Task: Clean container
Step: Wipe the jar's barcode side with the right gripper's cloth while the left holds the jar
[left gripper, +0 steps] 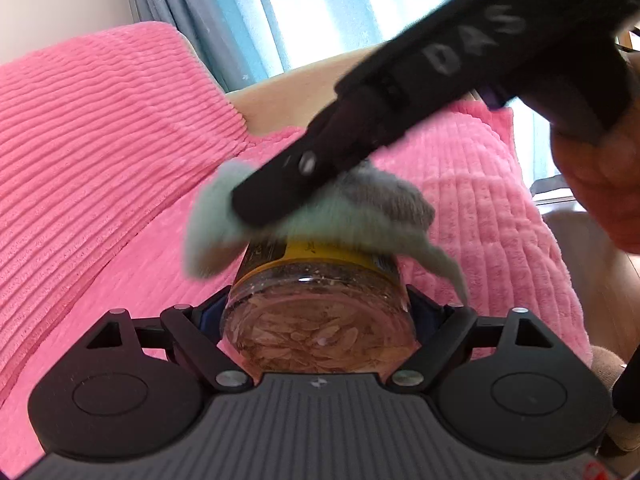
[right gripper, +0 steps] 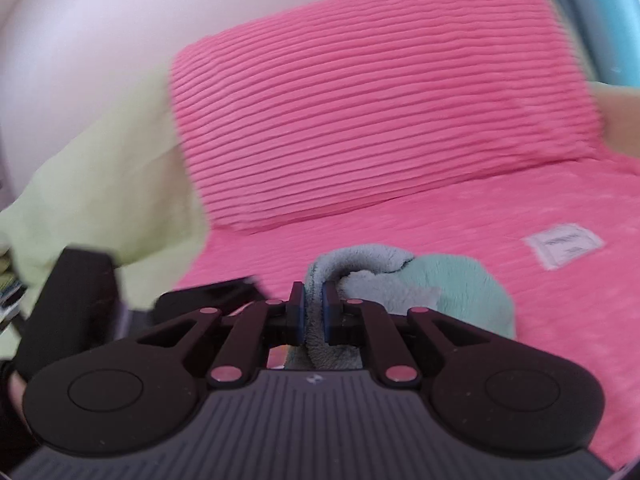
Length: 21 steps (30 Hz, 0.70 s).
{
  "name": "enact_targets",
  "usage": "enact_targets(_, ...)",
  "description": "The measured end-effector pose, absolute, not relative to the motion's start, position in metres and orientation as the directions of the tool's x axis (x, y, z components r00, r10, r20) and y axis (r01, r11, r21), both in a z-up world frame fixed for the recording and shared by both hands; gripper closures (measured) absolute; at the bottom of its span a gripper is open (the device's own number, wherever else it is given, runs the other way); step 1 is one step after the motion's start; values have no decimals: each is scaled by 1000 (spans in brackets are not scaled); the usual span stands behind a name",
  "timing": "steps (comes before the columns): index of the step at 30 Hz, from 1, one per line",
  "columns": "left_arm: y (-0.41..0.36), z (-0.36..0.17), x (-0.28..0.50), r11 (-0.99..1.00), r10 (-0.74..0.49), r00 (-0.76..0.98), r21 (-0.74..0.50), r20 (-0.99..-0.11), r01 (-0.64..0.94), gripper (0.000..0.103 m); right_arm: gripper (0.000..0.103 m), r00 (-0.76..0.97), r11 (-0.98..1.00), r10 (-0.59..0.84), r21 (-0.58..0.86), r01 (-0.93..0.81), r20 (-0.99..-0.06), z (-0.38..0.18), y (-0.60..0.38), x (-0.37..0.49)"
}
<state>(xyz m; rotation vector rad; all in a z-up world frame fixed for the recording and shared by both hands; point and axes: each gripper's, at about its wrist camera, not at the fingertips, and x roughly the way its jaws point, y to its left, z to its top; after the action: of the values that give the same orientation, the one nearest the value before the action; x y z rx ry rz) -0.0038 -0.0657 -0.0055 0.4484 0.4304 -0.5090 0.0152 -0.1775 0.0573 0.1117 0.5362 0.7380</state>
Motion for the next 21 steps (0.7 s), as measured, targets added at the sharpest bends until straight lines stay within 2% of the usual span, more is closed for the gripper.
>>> enact_targets(4,-64,-7,-5,780,-366,790,300,-493,549,17,97,611,741,664,265,-617,-431,57,-175,16)
enact_targets(10,-53,-17,-20,780,-375,785,289,-494,554,17,98,691,811,584,267,-521,-427,55,-192,29)
enact_targets(17,-17,-14,-15,834,-501,720,-43,-481,551,16,97,695,816,576,255,-519,-430,53,-191,29)
enact_targets(21,-6,-21,-12,829,-534,692,-140,-486,541,16,98,694,816,577,258,-518,-430,54,-191,28)
